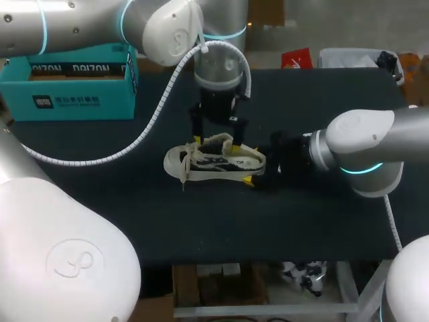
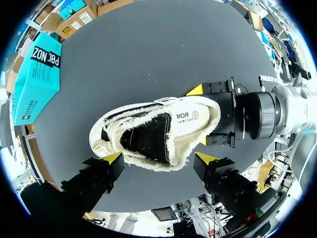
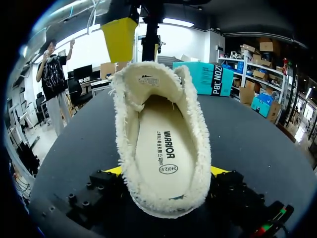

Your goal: Open the shoe tongue, take the insole out of the shoe, put the insole back into the shoe, and pack the shoe into the shoebox

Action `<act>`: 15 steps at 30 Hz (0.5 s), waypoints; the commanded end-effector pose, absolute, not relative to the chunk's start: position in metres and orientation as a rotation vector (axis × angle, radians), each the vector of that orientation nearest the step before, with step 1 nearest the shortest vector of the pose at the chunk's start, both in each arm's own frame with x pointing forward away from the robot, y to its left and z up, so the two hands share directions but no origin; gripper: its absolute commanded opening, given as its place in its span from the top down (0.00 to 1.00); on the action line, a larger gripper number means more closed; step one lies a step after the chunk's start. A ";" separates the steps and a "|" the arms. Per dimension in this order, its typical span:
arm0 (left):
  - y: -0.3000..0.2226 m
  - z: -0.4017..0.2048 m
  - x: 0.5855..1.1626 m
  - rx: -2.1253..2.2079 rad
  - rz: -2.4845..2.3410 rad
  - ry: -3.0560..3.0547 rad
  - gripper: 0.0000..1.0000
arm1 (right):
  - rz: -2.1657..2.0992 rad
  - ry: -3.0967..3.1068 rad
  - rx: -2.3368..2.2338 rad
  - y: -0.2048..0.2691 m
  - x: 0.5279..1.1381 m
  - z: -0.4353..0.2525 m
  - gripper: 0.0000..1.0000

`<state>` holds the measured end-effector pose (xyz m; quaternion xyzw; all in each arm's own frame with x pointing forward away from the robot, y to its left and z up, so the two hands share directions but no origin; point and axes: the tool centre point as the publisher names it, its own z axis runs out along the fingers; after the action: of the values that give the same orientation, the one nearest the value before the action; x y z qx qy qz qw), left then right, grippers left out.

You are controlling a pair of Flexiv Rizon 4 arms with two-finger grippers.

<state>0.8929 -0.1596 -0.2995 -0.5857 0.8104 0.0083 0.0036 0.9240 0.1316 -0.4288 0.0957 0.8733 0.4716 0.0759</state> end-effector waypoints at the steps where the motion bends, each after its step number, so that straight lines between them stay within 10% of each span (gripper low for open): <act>1: -0.162 -0.305 0.895 -1.838 0.025 2.533 0.29 | 1.416 2.618 0.285 0.134 0.924 -0.434 1.00; 5: -0.164 -0.310 0.901 -1.850 0.048 2.510 0.46 | 1.416 2.618 0.285 0.134 0.924 -0.434 1.00; 15: -0.166 -0.319 0.913 -1.868 0.081 2.477 0.51 | 1.416 2.618 0.285 0.134 0.924 -0.434 1.00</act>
<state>0.9087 -0.1608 -0.3154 -0.6016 0.7983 0.0195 0.0190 0.9239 0.1320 -0.4287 0.0958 0.8738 0.4707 0.0758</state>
